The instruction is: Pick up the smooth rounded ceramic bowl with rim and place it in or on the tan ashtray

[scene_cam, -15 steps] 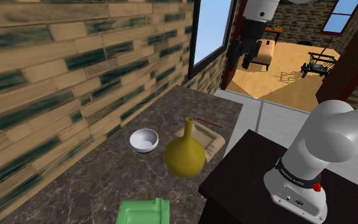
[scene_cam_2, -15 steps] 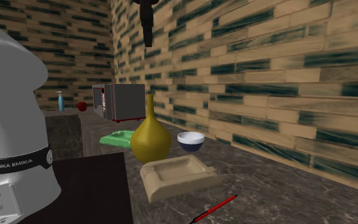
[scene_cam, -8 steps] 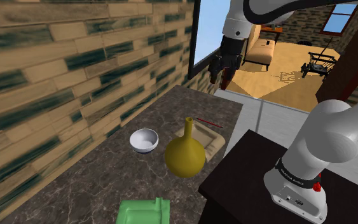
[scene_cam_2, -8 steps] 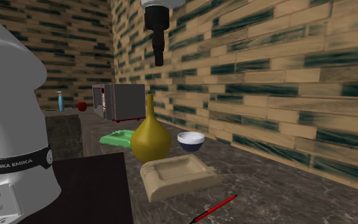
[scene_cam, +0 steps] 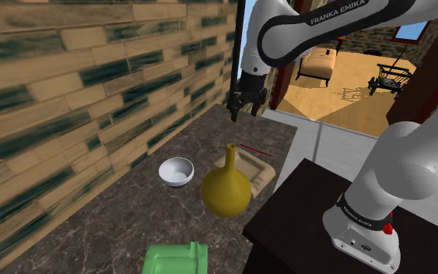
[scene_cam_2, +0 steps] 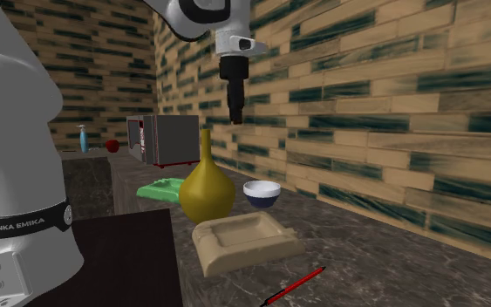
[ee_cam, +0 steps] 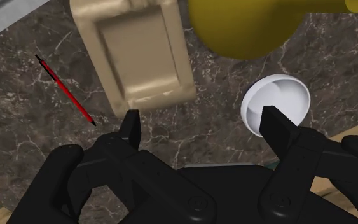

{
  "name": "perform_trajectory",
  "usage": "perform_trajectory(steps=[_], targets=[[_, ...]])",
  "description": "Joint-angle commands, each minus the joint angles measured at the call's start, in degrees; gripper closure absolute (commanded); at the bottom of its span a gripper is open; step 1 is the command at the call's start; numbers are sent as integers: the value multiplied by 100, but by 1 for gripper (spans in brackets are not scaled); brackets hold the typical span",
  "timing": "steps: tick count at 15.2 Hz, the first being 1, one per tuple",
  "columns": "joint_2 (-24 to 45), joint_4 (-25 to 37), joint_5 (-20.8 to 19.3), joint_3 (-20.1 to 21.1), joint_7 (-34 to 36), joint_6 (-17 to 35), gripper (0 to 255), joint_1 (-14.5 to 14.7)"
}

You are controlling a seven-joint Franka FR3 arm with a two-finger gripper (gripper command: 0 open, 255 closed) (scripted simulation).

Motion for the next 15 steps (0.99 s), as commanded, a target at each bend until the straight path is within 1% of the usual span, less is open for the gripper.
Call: perform_trajectory(steps=[1,7,11,15], targets=[[447,127,-11,111,130,329,0,33],[1757,592,-199,391,576,1160,0,112],[2663,1054,-455,499,930,1579,0,194],[3574,1634,-763,512,1294,1873,0,339]])
